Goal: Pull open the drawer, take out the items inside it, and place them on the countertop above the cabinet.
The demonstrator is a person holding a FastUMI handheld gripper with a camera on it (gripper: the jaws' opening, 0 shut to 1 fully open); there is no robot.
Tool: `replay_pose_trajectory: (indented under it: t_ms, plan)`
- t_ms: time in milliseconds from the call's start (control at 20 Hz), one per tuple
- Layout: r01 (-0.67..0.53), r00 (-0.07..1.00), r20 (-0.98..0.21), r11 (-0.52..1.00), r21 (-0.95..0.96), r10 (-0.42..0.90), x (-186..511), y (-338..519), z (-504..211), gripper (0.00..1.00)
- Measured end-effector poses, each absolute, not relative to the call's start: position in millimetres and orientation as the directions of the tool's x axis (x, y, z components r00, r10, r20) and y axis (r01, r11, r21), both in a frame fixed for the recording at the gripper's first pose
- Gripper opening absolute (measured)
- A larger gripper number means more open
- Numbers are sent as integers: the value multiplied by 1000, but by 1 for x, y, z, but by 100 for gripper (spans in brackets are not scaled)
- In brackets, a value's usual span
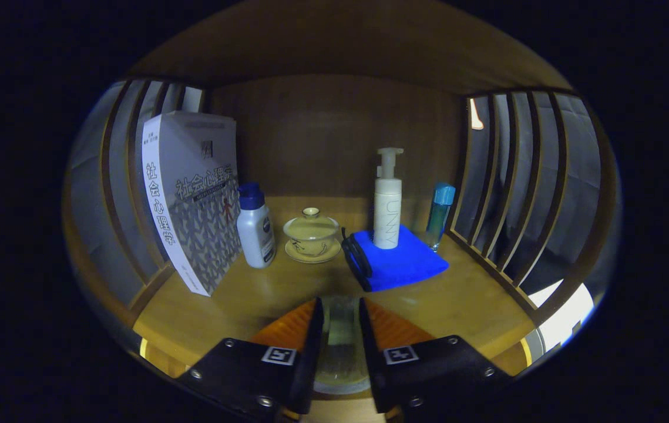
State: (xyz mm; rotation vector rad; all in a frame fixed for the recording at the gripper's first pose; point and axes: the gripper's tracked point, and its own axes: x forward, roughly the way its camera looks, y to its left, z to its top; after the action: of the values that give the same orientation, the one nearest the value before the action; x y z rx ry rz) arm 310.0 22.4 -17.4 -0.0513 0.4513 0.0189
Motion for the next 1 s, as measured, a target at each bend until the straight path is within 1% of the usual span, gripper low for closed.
replay_pose_trajectory:
  t_ms: [150, 200, 500, 750, 1000]
  plan:
    - [-34, 915, -402, 998, -51, 11, 301, 21, -5, 89]
    - [-33, 921, -389, 999, -41, 15, 297, 21, 2, 94]
    - [-17, 962, -272, 1000, -1, 16, 247, 16, 43, 95]
    - [1, 978, -207, 999, -42, -9, 197, 10, 63, 94]
    - [-10, 991, -135, 999, -53, 2, 152, 18, 77, 95]
